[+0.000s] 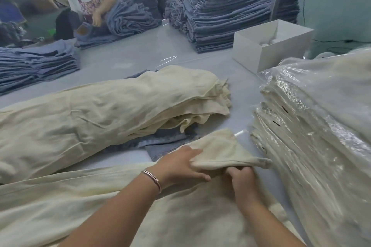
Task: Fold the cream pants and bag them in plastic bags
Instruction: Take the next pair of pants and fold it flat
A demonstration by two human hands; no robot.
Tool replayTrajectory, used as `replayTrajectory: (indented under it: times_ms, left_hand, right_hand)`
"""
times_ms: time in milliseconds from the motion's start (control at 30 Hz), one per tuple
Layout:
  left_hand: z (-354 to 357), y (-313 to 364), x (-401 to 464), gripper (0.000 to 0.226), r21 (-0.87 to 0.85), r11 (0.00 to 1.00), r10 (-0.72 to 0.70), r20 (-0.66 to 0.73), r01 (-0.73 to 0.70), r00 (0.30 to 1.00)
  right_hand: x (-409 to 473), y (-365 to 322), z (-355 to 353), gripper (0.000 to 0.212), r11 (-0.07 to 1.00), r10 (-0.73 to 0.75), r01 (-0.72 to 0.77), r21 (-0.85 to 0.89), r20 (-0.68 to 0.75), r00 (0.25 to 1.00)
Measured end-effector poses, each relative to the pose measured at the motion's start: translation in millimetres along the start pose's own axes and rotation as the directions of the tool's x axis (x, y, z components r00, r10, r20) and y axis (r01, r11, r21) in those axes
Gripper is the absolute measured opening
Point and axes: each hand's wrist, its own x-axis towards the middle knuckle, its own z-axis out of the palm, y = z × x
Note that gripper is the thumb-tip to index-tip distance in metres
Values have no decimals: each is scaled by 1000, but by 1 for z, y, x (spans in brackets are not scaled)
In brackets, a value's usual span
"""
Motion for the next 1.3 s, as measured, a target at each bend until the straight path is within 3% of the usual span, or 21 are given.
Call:
replayTrajectory:
  times_ms: [67, 133, 233, 333, 367, 467, 533, 600, 667, 733, 833, 900, 967, 1033, 1100, 1133, 1200, 1300]
  left_hand:
    - [13, -12, -3, 58, 211, 977, 6, -80, 11, 997]
    - [15, -27, -6, 27, 240, 971, 57, -225, -2, 973]
    - [4, -42, -11, 11, -66, 996, 38, -221, -54, 974]
    - [-25, -46, -19, 12, -391, 920, -31, -30, 17, 999]
    - [-37, -46, -22, 17, -429, 902, -28, 42, 44, 999]
    - [-68, -54, -29, 35, -545, 831, -32, 155, 112, 987]
    - [-82, -60, -32, 34, -622, 774, -29, 151, 118, 988]
    - [-90, -62, -30, 24, -683, 729, -44, 20, 46, 999]
    - [-89, -64, -20, 24, -666, 742, -92, -211, -75, 973]
    - [-82, -68, -8, 24, -569, 813, -170, -429, -120, 887]
    - [-68, -80, 2, 33, -392, 919, -299, -614, 47, 731]
    - [-53, -91, -1, 46, -141, 947, -303, -689, 288, 658]
    - [-33, -97, -11, 46, 40, 919, -245, -719, 391, 650]
    - [-12, -99, -23, 30, 148, 932, -100, -773, 332, 626]
    - [11, -98, -35, 13, 254, 953, 117, -814, 167, 569]
    - [22, -96, -41, 6, 306, 950, 217, -788, 60, 576]
    - [39, -94, -51, 10, 379, 922, 337, -674, -84, 658]
    - [50, -103, -63, 27, 367, 929, 263, -565, -47, 782]
  right_hand:
    - [8, 0, -5, 24, 954, 84, -85, 287, 17, 996]
    - [10, 1, -5, 27, 889, 142, -143, 435, 36, 989]
    - [16, 5, -3, 39, 950, 143, -103, 294, -117, 983]
    - [21, 0, -3, 90, 949, 15, 24, 315, -119, 993]
    - [22, -4, -4, 90, 957, -24, 53, 285, -104, 994]
    - [30, -15, -9, 33, 974, -79, 93, 208, -78, 994]
    - [32, -24, -14, 18, 962, -134, 139, 234, -34, 990]
    - [33, -38, -18, 4, 955, -254, 262, 141, -76, 964]
    - [35, -52, -17, 21, 917, -398, 388, -88, -172, 901]
    - [40, -68, -15, 25, 864, -500, 444, -237, -307, 810]
    - [52, -83, -11, 24, 795, -592, 442, -414, -375, 713]
    - [64, -84, -7, 22, 721, -606, 361, -592, -286, 742]
    - [72, -75, -4, 33, 560, -559, 285, -778, -101, 823]
    - [70, -60, 0, 46, 392, -533, 312, -865, 62, 844]
    - [57, -42, 7, 48, 313, -550, 377, -872, 157, 820]
    - [50, -34, 11, 47, 294, -551, 423, -857, 209, 808]
    - [33, -19, 22, 41, 291, -503, 550, -783, 363, 784]
    - [6, 1, 33, 35, 201, -451, 762, -616, 632, 630]
